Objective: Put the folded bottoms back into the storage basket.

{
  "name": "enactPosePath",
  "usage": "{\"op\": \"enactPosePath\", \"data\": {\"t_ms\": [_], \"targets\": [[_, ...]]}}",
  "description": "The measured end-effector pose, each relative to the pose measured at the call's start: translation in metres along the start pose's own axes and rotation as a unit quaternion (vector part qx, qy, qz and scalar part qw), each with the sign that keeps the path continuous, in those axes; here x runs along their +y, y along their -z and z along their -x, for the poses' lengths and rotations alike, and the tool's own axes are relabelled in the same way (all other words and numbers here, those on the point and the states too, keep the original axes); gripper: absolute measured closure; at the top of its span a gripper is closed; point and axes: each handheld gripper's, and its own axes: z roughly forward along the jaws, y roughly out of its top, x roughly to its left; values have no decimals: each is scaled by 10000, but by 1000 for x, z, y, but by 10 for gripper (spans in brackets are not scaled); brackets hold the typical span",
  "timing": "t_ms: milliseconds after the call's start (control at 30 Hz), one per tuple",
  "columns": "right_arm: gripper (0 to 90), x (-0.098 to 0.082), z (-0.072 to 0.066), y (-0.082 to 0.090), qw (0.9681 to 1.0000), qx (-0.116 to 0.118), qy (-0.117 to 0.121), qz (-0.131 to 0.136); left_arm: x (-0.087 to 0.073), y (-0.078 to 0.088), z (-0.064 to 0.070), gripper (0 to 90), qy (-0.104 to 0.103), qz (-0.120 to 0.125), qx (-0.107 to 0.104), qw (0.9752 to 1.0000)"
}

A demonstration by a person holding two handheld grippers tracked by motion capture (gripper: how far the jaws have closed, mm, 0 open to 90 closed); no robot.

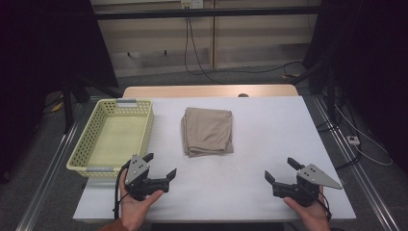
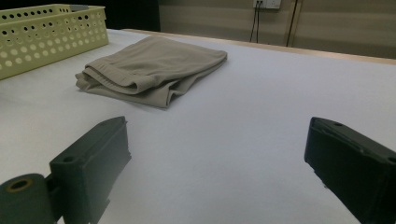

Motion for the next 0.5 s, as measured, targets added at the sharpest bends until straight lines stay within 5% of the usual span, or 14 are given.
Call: {"op": "enactPosePath", "data": {"t_ms": [500], "targets": [[60, -1, 5, 0, 9999, 18, -149, -18, 10, -18, 5, 55, -13, -55, -39, 10000]]}}
